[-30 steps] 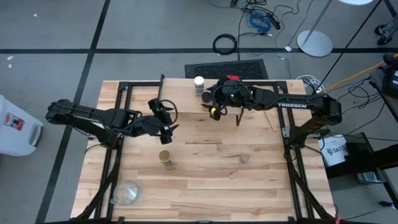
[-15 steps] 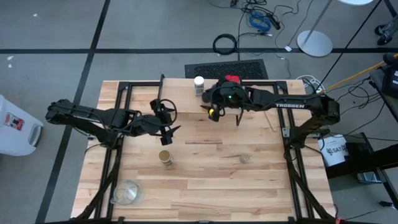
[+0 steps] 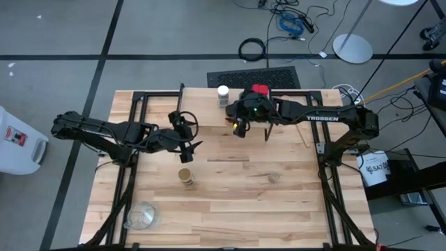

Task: Shelf spices
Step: Remove the black seasoning bottle from the shelf

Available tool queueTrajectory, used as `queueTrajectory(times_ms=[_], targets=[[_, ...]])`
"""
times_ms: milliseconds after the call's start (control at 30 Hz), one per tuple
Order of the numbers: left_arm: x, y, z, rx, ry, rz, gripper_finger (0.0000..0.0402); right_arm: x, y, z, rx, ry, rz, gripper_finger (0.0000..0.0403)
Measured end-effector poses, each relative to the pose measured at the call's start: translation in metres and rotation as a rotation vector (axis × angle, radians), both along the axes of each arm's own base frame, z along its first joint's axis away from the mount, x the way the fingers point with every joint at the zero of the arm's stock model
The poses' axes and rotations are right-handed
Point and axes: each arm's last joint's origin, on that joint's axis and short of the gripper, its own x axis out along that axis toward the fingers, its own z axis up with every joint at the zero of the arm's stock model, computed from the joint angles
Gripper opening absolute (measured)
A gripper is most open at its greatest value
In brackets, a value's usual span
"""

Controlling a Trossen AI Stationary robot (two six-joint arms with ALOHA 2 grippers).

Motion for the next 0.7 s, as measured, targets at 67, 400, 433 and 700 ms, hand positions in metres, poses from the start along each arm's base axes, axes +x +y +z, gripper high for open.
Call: queueTrajectory(times_ms=[67, 400, 433, 700], targets=[[0.000, 0.000, 0.000, 0.000, 0.000, 0.000, 0.0338, 0.000, 0.000, 0.000, 0.000, -0.002, 0.001, 0.0233], [0.000, 0.000, 0.000, 0.000, 0.000, 0.000, 0.0338, 0.001, 0.001, 0.001, 0.023, -0.015, 0.005, 0.0209], [0.000, 0.000, 0.000, 0.000, 0.000, 0.000, 0.0338, 0.001, 0.001, 0.001, 0.034, -0.020, 0.013, 0.0211], [0.000, 0.000, 0.000, 0.000, 0.000, 0.000, 0.0338, 0.004, 0.012, 0.001, 0.095, -0.048, 0.035, 0.0209]])
